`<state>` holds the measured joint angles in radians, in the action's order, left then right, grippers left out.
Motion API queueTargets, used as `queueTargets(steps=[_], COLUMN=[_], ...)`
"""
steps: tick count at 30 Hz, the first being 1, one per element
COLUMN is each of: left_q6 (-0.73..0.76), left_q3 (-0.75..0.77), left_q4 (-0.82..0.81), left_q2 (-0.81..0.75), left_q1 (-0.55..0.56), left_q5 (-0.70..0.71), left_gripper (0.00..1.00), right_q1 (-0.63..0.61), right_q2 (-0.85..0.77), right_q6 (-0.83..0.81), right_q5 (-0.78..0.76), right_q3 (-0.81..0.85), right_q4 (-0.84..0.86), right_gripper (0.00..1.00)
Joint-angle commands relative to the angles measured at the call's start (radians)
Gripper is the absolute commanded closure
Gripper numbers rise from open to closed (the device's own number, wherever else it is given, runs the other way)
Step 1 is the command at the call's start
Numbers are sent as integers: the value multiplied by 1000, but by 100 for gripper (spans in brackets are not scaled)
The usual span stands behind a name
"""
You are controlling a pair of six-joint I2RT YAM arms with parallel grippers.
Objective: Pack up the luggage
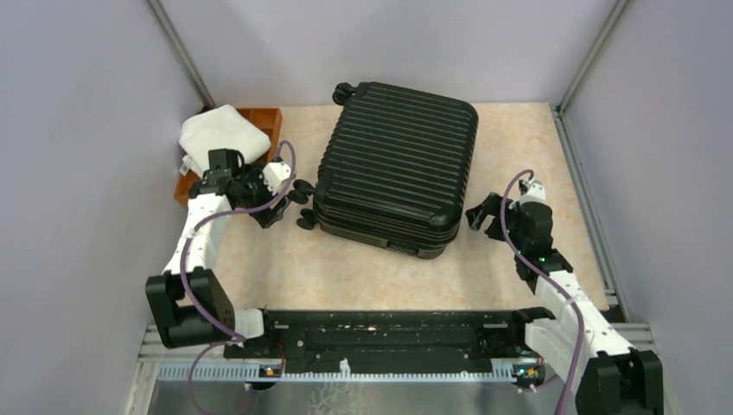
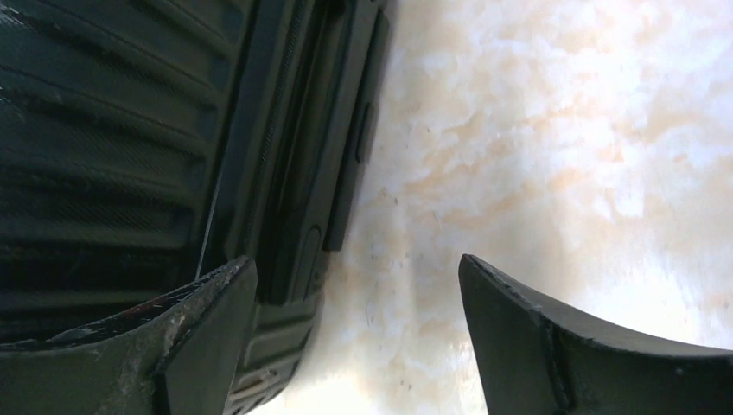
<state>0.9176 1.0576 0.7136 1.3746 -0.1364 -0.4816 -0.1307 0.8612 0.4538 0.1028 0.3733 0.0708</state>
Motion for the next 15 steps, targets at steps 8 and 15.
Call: queueTargets(steps=[8,15], left_q6=[225,20], left_q3=[15,30], left_q4=[203,-11], left_q2=[-184,-251], left_q1=[0,38], left_q5=[-113,-318], left_gripper=[15,8], right_q1=[-7,-8], right_q2=[-154,-162], right_q6=[93,96], right_q5=[103,374], right_q3=[-8,-2], right_q4=[-258,-66], right_gripper=[26,25])
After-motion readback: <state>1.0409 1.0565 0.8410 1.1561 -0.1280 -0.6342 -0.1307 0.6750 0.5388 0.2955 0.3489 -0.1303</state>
